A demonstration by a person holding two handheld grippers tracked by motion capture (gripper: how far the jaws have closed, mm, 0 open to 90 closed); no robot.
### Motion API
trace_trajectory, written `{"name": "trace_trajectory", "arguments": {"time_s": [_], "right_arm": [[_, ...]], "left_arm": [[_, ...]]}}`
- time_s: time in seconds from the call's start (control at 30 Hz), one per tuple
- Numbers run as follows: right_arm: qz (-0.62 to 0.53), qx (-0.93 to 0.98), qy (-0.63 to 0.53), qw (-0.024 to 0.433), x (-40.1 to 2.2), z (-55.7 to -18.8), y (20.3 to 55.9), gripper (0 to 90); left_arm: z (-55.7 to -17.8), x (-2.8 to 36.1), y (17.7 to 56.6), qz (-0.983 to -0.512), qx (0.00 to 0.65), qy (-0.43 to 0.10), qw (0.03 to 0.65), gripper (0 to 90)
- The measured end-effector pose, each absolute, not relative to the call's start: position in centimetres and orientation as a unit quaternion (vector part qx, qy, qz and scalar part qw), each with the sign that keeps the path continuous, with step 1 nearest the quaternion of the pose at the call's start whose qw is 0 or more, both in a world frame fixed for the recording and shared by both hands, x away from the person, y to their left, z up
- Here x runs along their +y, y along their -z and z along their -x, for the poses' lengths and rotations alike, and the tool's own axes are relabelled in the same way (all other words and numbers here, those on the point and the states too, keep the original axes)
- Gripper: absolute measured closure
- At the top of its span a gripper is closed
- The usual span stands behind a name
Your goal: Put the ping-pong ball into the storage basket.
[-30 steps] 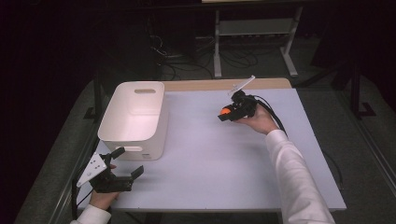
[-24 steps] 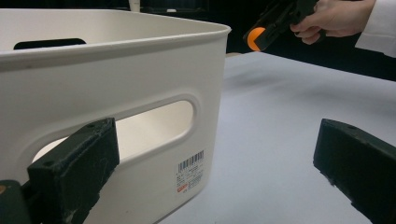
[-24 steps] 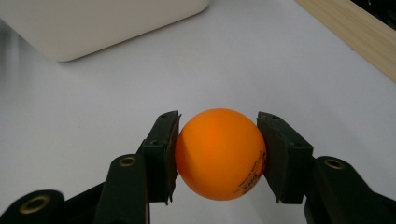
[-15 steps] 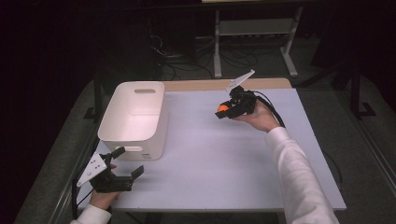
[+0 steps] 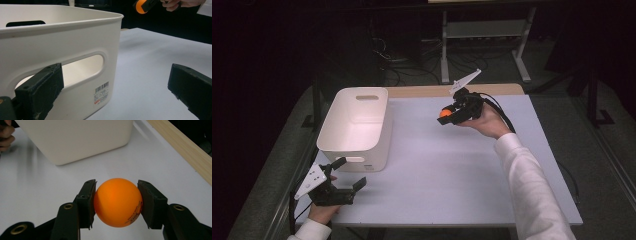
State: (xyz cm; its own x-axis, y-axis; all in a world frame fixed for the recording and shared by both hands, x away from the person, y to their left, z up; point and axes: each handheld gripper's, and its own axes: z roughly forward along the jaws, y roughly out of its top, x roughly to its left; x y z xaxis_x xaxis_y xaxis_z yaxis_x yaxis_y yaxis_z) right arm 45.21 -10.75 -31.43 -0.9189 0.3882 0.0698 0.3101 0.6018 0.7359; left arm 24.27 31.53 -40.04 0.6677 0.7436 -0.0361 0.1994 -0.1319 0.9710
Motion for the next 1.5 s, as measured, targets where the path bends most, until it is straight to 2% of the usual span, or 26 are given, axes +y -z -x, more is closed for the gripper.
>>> {"name": "trace_trajectory", "arguments": {"time_s": [0.33,1.5], "right_arm": [[-0.173,0.892,-0.415,0.036,-8.9,-45.0,30.0,49.6],[-0.106,0.898,-0.424,0.056,-4.3,-43.9,24.2,49.7]], "left_arm": [[-24.4,31.5,40.1,-0.709,0.33,-0.238,0.577,0.0],[-24.3,31.4,40.1,-0.709,0.331,-0.237,0.576,0.0]]}}
